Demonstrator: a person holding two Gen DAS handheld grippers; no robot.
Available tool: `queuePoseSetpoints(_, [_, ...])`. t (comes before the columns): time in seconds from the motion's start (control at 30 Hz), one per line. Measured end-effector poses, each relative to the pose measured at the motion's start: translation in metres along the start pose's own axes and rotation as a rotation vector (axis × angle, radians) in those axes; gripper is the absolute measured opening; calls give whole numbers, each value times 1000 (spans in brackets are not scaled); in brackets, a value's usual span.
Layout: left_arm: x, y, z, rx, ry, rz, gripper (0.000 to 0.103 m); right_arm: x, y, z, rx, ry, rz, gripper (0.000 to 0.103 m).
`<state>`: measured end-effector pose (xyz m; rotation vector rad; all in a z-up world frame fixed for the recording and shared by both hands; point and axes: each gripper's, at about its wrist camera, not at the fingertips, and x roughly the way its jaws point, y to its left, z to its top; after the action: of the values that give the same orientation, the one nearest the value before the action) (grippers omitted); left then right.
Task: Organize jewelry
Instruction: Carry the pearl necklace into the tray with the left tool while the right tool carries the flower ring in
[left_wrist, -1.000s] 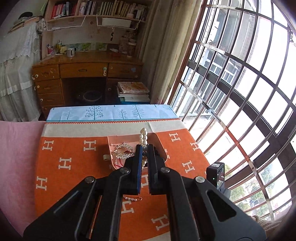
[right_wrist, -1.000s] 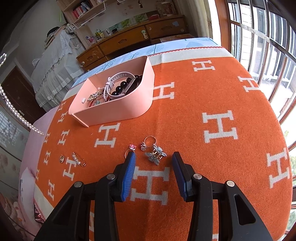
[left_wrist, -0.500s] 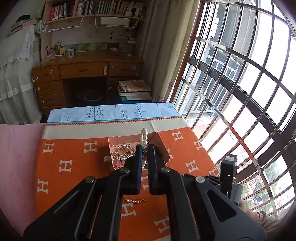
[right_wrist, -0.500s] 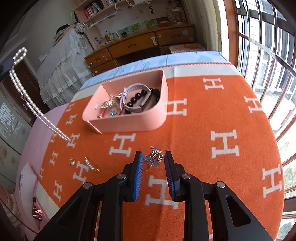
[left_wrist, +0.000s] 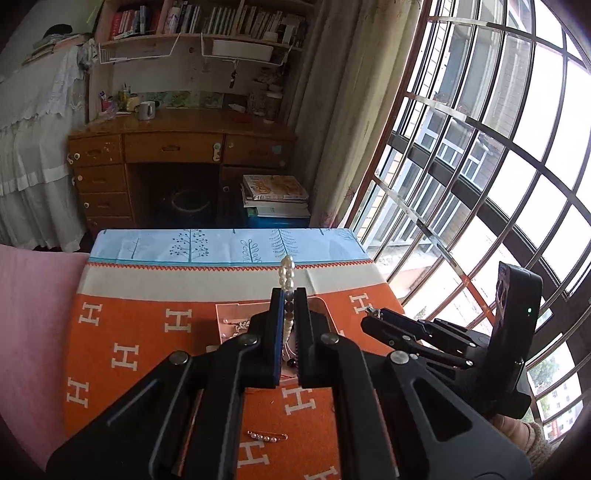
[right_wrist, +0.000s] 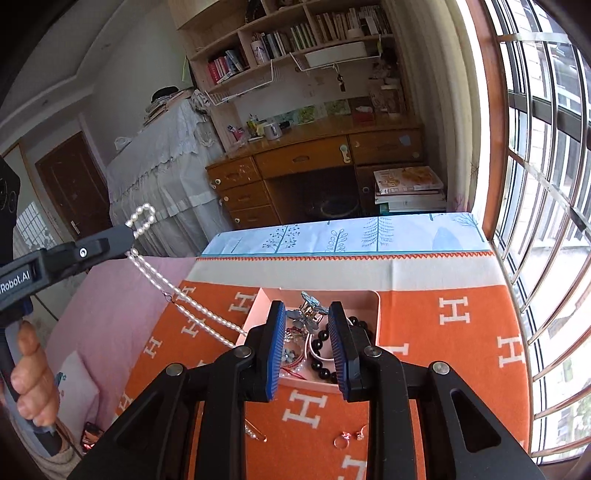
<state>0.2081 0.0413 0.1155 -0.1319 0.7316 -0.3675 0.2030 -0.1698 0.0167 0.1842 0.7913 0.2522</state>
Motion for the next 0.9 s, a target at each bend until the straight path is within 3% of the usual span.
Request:
queuePoseSetpoints(0.17, [43, 6, -14, 14, 74, 21, 3, 34, -3, 3, 31, 66, -15, 24])
queuePoseSetpoints(0.37, [91, 21, -38, 36, 155, 76, 3, 81, -24, -22, 71, 172, -41, 24])
queuePoseSetpoints(0.57, [109, 30, -50, 62, 199, 120, 4, 109, -39, -36, 112, 255, -32, 26])
queuePoseSetpoints(0.7, [111, 37, -57, 57, 238, 128, 4, 108, -40, -37, 116, 238, -31, 34])
queuePoseSetpoints(0.77, [109, 39, -61, 62, 248, 130, 9, 103, -37, -38, 107, 227, -25, 34])
queuePoseSetpoints(0.83, [104, 42, -66, 59, 246, 133, 34, 96, -31, -38, 96, 218, -19, 34])
queuePoseSetpoints(0.9, [94, 43, -70, 57, 227, 143, 51, 90, -26, -41, 85, 215, -18, 34])
